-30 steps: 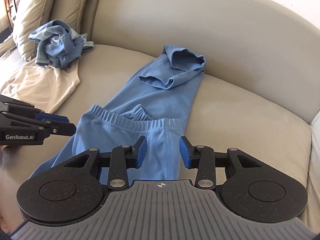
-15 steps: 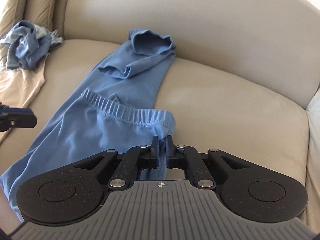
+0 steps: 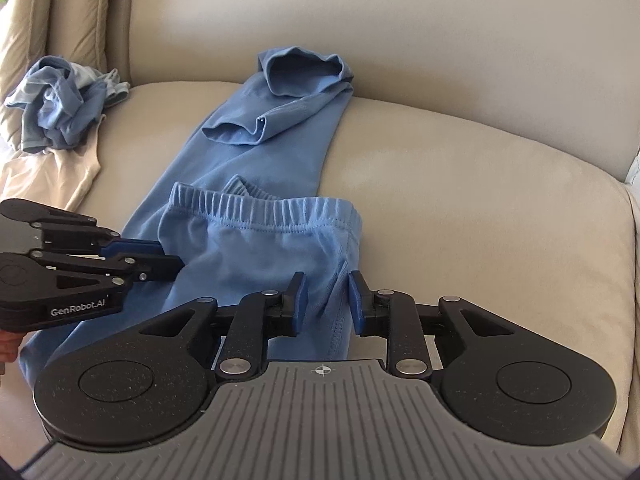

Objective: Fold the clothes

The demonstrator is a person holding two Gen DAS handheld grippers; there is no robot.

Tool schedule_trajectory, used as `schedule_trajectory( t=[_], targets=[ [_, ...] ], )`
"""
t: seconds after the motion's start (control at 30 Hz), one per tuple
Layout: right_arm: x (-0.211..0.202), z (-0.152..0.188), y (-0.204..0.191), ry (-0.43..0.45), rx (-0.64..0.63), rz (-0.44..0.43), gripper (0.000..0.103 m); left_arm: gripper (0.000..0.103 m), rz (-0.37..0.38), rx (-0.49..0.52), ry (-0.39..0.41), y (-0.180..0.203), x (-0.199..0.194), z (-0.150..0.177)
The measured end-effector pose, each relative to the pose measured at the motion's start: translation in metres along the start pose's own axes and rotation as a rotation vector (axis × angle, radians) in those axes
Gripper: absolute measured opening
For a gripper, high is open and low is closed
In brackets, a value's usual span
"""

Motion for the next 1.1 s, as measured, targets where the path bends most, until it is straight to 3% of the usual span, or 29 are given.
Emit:
schedule_trajectory(
  t=[0.17,0.2,0.27,0.3,0.33,0.37,0.4,0.43,0.47,0.53,0.63,0.77,0.9,1.03,1.1],
  targets=[
    [-0.023,-0.012,-0.016,0.126,-0.071,0.038,0.001,0.002,-0.107,0.011,0.215,-0.01,-0.081,-0.003],
    [-0.026,-0.015,-0.018,0.144,-0.071,0.034,0.001,0.005,-0.117,0.012,0.225,-0.011,-0.085,-0.004],
    [-0.024,-0.021,-0.022,0.16,-0.063,0.038,0.003,0.019,-0.145,0.002,0.147,-0.016,-0.063,-0.004],
    [-0.009,-0.021,-0.019,0.106,-0.048,0.067,0.006,0.026,-0.162,-0.02,0.041,-0.023,-0.04,0.0],
    [0.006,-0.019,-0.015,0.033,-0.032,0.1,0.017,0.025,-0.168,-0.053,-0.04,-0.03,-0.029,0.006],
    [0.015,-0.016,-0.011,-0.028,-0.018,0.123,0.024,0.025,-0.165,-0.075,-0.062,-0.034,-0.028,0.01],
    [0.015,-0.013,-0.009,-0.058,-0.006,0.131,0.031,0.028,-0.149,-0.105,-0.05,-0.038,-0.035,0.016],
    [0.004,-0.01,-0.007,-0.042,0.003,0.118,0.032,0.036,-0.132,-0.123,-0.034,-0.041,-0.049,0.026],
    [-0.007,-0.007,-0.006,-0.027,0.011,0.105,0.033,0.038,-0.115,-0.135,-0.02,-0.044,-0.065,0.038],
    [-0.037,0.005,-0.005,0.015,0.017,0.067,0.04,0.038,-0.082,-0.131,-0.018,-0.041,-0.085,0.061],
    [-0.083,0.041,-0.017,0.067,0.006,-0.029,0.04,0.035,-0.051,-0.087,-0.046,-0.026,-0.109,0.102],
    [-0.114,0.103,-0.049,0.086,-0.077,-0.068,0.038,0.033,-0.059,-0.008,-0.082,-0.003,-0.112,0.14],
    [-0.109,0.139,-0.06,0.049,-0.079,-0.05,0.037,0.025,-0.082,0.012,-0.097,0.003,-0.093,0.154],
    [-0.106,0.148,-0.059,0.048,-0.043,-0.053,0.037,0.021,-0.006,-0.007,-0.056,0.006,-0.094,0.151],
    [-0.104,0.148,-0.06,0.048,-0.045,-0.05,0.036,0.02,-0.005,0.001,-0.05,0.007,-0.093,0.148]
  ],
)
Point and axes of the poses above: each gripper's, at about its wrist camera, not at the fingertips, and x roughly the way its jaws point, y to its right, z to its underside, the point moved 10 cm from there along x, roughly the way its jaws point, and after that the axes turned 15 degrees about -y, right-handed, at the moved point
